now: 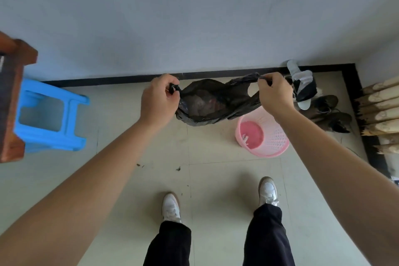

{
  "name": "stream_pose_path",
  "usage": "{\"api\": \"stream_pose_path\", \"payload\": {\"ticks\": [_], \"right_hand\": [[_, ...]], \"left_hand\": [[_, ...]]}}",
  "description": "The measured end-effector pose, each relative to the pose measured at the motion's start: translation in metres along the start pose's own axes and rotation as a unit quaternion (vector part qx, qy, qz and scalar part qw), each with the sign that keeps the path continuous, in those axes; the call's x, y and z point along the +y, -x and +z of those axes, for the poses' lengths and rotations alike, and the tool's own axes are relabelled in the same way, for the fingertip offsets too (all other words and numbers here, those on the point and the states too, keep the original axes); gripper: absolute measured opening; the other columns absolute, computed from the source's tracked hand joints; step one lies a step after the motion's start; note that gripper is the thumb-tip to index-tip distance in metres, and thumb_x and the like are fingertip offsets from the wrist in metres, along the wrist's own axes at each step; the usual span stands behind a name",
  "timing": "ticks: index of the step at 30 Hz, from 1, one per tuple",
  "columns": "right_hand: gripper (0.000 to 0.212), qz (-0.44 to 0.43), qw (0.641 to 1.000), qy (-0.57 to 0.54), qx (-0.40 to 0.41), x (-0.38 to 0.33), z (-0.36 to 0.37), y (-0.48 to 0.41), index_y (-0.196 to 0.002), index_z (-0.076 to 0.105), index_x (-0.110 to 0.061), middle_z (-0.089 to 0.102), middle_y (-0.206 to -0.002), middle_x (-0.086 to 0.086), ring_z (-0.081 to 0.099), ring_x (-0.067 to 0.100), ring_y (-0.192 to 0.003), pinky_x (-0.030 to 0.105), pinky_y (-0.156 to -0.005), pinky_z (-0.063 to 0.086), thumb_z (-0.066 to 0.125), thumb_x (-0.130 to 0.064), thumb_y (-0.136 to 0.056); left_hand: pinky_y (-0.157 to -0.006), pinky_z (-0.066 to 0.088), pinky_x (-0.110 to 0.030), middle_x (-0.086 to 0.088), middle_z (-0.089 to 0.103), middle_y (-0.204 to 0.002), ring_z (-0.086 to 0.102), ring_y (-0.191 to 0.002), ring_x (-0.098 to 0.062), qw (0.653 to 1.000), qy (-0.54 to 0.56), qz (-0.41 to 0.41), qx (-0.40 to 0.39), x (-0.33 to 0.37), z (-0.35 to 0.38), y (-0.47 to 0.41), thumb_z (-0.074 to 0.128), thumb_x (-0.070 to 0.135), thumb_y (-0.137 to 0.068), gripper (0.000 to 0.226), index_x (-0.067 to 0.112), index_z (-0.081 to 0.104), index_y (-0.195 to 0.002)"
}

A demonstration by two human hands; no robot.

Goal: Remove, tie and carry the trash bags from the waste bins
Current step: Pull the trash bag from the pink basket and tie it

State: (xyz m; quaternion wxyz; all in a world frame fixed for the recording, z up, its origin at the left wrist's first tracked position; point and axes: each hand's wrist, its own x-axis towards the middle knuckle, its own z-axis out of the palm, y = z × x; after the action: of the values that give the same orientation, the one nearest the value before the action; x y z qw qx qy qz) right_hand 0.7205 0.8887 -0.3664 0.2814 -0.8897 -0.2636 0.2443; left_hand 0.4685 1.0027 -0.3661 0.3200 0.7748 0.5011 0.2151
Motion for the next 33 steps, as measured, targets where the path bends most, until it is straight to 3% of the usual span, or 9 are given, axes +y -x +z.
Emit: {"api": "stream_pose_path", "payload": {"ticks": [5, 8, 12, 16, 19, 21, 23, 28, 33], "right_hand": [[0.025, 0.005, 0.999, 0.02, 0.045, 0.0, 0.06, -0.004, -0.119, 0.058, -0.014, 0.065, -0.107, 0.002, 0.058, 0.02, -0.094, 0.032, -0.079, 0.044, 0.048, -0.024, -0.098], [0.022, -0.05, 0.995, 0.012, 0.08, 0.02, 0.107, -0.007, -0.116, 0.057, -0.016, 0.065, -0.101, -0.001, 0.056, 0.019, -0.085, 0.029, -0.07, 0.04, 0.05, -0.022, -0.097], [0.029, -0.08, 0.996, 0.03, -0.024, 0.078, 0.189, -0.016, -0.123, 0.055, -0.016, 0.067, -0.109, 0.007, 0.063, 0.022, -0.095, 0.035, -0.08, 0.052, 0.059, -0.021, -0.095], [0.046, -0.041, 0.997, 0.009, -0.064, 0.13, 0.238, -0.022, -0.134, 0.051, -0.018, 0.065, -0.114, 0.004, 0.064, 0.02, -0.1, 0.036, -0.09, 0.054, 0.065, -0.02, -0.09], [0.093, -0.047, 0.996, -0.053, -0.051, 0.15, 0.247, -0.016, -0.153, 0.022, -0.021, 0.043, -0.142, 0.003, 0.054, 0.013, -0.119, 0.032, -0.097, 0.051, 0.077, -0.042, -0.081], [0.124, -0.027, 0.997, -0.024, -0.061, 0.167, 0.251, -0.006, -0.157, -0.001, -0.021, 0.013, -0.158, 0.007, 0.029, 0.022, -0.143, 0.045, -0.115, 0.034, 0.079, -0.059, -0.07], [0.141, -0.002, 0.995, 0.02, -0.1, 0.19, 0.257, 0.004, -0.155, -0.016, -0.021, -0.01, -0.163, 0.004, 0.001, 0.023, -0.151, 0.052, -0.121, 0.014, 0.077, -0.072, -0.062], [0.144, 0.004, 0.985, 0.061, -0.164, 0.226, 0.281, -0.006, -0.154, -0.019, -0.02, -0.015, -0.164, 0.001, -0.012, 0.017, -0.151, 0.042, -0.124, 0.001, 0.074, -0.077, -0.061], [0.141, -0.015, 0.991, -0.038, -0.126, 0.227, 0.326, -0.057, -0.155, -0.014, -0.026, -0.004, -0.164, 0.001, -0.004, 0.018, -0.151, 0.048, -0.123, 0.009, 0.077, -0.075, -0.059]], "left_hand": [[-0.07, 0.041, -0.025, -0.005, 0.066, -0.085, 0.06, -0.075, -0.021, 0.997, -0.026, -0.051, 0.051, -0.07, -0.009, -0.009, 0.069, 0.008, -0.085, 0.025, 0.009, 0.063, -0.109], [-0.07, 0.036, -0.026, -0.001, 0.062, -0.083, 0.056, -0.076, -0.02, 0.99, -0.064, -0.111, 0.052, -0.124, 0.019, -0.006, 0.067, 0.013, -0.086, 0.027, 0.012, 0.06, -0.112], [-0.074, 0.044, -0.031, -0.001, 0.063, -0.085, 0.062, -0.087, -0.026, 0.978, -0.054, -0.2, -0.003, -0.195, 0.084, 0.008, 0.068, 0.011, -0.085, 0.029, 0.012, 0.059, -0.113], [-0.082, 0.059, -0.046, 0.004, 0.065, -0.081, 0.071, -0.084, -0.027, 0.948, 0.084, -0.302, 0.048, -0.236, 0.135, 0.021, 0.073, 0.016, -0.075, 0.033, 0.023, 0.058, -0.104], [-0.073, 0.061, -0.044, 0.006, 0.064, -0.079, 0.071, -0.074, -0.023, 0.942, 0.13, -0.296, 0.095, -0.242, 0.153, 0.026, 0.073, 0.013, -0.075, 0.031, 0.024, 0.056, -0.099], [-0.072, 0.061, -0.043, 0.006, 0.064, -0.08, 0.071, -0.075, -0.023, 0.945, 0.136, -0.273, 0.119, -0.239, 0.157, 0.024, 0.071, 0.014, -0.075, 0.028, 0.026, 0.056, -0.096], [-0.074, 0.061, -0.043, 0.006, 0.064, -0.081, 0.071, -0.075, -0.021, 0.946, 0.144, -0.256, 0.138, -0.237, 0.159, 0.021, 0.071, 0.015, -0.077, 0.027, 0.027, 0.056, -0.096], [-0.073, 0.059, -0.025, 0.011, 0.065, -0.078, 0.063, -0.063, 0.006, 0.948, 0.151, -0.196, 0.198, -0.238, 0.169, -0.009, 0.079, 0.02, -0.076, 0.031, 0.02, 0.06, -0.1], [-0.073, 0.058, -0.026, 0.007, 0.066, -0.077, 0.062, -0.065, 0.003, 0.942, 0.201, -0.122, 0.24, -0.254, 0.192, -0.053, 0.078, 0.018, -0.075, 0.029, 0.026, 0.056, -0.092]]}}
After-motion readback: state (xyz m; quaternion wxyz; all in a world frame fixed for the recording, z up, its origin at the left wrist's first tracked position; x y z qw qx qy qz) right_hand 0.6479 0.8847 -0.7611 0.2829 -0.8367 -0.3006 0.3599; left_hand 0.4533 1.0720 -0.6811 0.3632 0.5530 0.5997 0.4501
